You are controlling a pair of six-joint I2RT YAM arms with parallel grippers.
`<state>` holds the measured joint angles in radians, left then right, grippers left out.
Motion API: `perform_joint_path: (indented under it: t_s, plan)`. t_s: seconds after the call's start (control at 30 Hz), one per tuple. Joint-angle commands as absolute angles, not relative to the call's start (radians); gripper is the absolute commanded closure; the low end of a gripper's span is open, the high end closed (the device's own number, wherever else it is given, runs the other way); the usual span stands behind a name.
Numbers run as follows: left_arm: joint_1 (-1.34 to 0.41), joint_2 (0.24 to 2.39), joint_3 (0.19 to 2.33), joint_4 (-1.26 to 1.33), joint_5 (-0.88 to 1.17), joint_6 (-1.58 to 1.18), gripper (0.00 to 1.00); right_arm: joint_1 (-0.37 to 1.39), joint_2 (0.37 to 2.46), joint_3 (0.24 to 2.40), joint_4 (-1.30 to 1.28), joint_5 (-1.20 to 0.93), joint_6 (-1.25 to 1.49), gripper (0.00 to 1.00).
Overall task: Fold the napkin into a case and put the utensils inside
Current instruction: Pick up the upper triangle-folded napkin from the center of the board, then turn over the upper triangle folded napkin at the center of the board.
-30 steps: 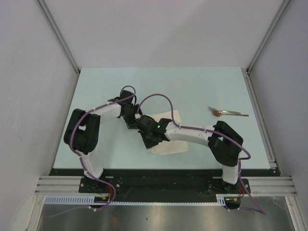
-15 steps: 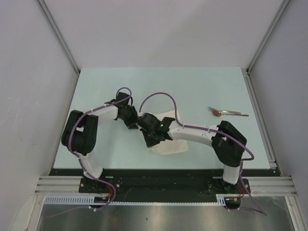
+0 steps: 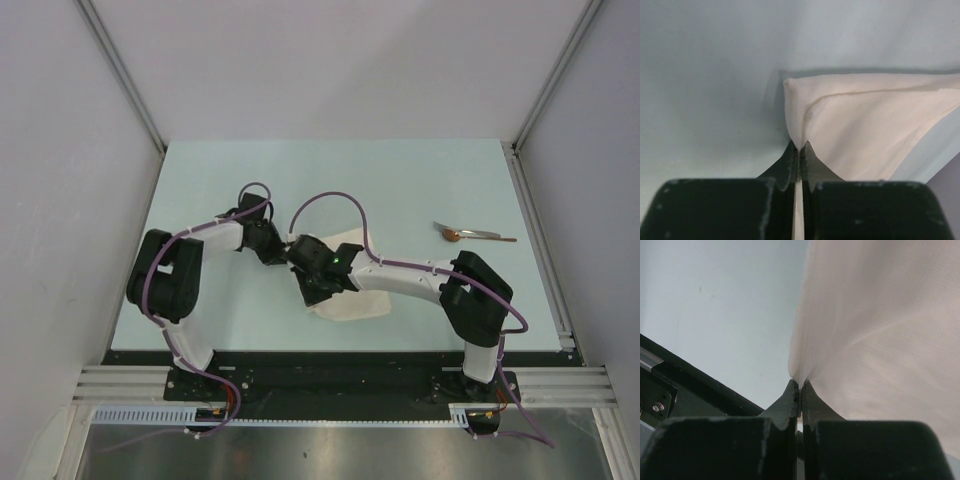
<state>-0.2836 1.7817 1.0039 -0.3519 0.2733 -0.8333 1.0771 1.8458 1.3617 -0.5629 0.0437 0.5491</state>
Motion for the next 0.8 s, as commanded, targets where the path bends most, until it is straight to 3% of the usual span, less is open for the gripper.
perform_joint_path:
  t_s: [0.0, 0.3, 0.6, 0.77]
  plan:
    - [-0.249, 1.703, 1.008, -0.328, 0.224, -0.816, 1.0, 1.098, 1.824, 1.416, -0.577, 0.057, 0.546, 1.0]
    - [-0.091, 1.419, 0.997, -0.44, 0.215, -0.766, 1.0, 1.203, 1.905, 1.57, -0.569, 0.011, 0.535, 1.0]
    - [0.159, 1.07, 1.135, -0.656, 0.049, -0.712, 1.0, 1.315, 2.06, 1.899, -0.421, -0.287, 0.549, 1.0]
    - [0.244, 1.012, 1.259, -0.741, -0.029, -0.652, 1.0, 1.338, 2.092, 1.933, -0.174, -0.46, 0.633, 1.0]
